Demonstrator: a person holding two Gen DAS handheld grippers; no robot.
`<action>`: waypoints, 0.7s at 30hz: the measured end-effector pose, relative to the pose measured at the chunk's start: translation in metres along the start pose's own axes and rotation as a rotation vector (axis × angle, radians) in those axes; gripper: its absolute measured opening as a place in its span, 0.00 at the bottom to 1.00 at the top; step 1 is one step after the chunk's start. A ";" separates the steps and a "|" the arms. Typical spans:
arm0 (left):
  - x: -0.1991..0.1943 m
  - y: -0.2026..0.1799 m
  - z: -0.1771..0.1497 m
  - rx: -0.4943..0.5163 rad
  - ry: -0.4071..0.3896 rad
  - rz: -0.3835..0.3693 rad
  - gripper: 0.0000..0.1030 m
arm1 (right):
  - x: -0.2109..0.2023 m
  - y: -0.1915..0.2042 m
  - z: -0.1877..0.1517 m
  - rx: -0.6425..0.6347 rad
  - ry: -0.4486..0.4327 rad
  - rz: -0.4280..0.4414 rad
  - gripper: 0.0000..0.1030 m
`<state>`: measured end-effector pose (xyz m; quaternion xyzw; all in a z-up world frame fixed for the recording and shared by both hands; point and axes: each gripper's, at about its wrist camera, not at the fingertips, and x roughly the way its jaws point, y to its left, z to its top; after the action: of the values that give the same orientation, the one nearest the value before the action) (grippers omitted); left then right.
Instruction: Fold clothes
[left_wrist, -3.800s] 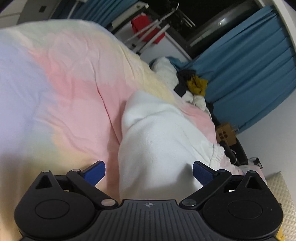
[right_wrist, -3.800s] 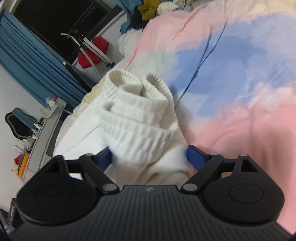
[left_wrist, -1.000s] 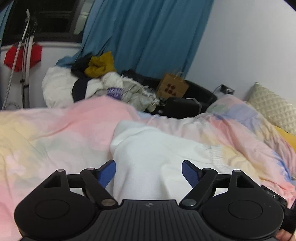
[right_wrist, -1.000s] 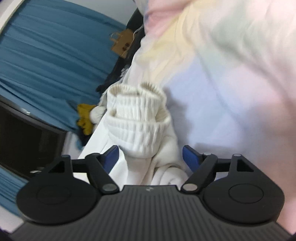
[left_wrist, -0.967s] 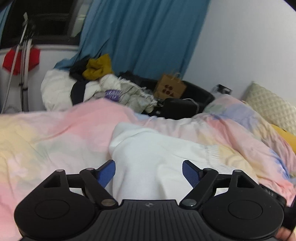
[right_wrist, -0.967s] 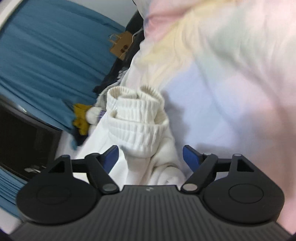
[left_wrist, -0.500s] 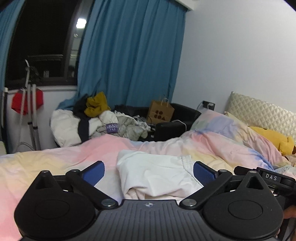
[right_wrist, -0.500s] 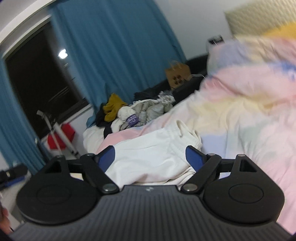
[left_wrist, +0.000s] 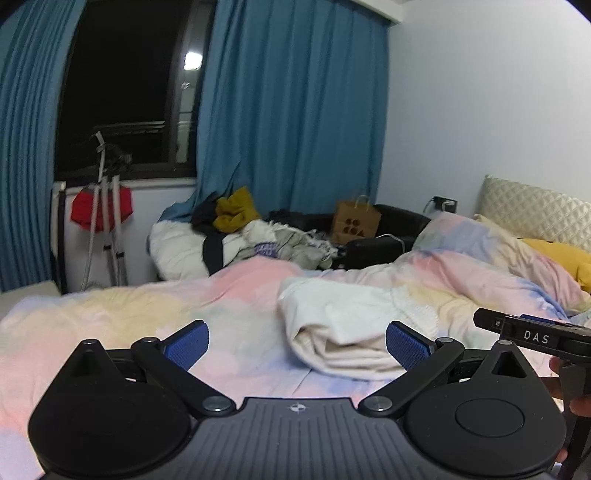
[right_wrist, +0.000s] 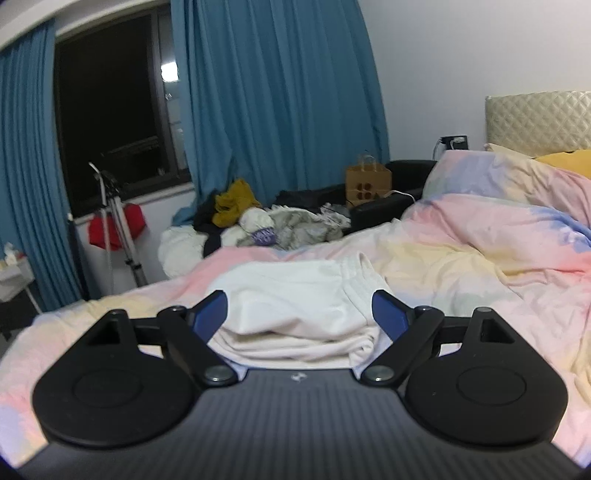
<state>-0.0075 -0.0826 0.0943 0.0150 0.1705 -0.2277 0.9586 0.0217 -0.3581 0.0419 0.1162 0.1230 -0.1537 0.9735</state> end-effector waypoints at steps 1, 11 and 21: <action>-0.003 0.003 -0.005 -0.003 0.003 0.008 1.00 | 0.001 0.000 -0.004 0.004 0.005 0.001 0.84; -0.001 0.028 -0.028 -0.027 0.043 0.056 1.00 | 0.002 0.012 -0.027 0.009 0.011 0.008 0.84; -0.003 0.031 -0.023 -0.021 0.041 0.091 1.00 | 0.005 0.023 -0.034 -0.023 0.027 -0.023 0.84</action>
<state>-0.0040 -0.0508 0.0718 0.0172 0.1915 -0.1816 0.9644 0.0270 -0.3289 0.0133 0.1058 0.1390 -0.1621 0.9712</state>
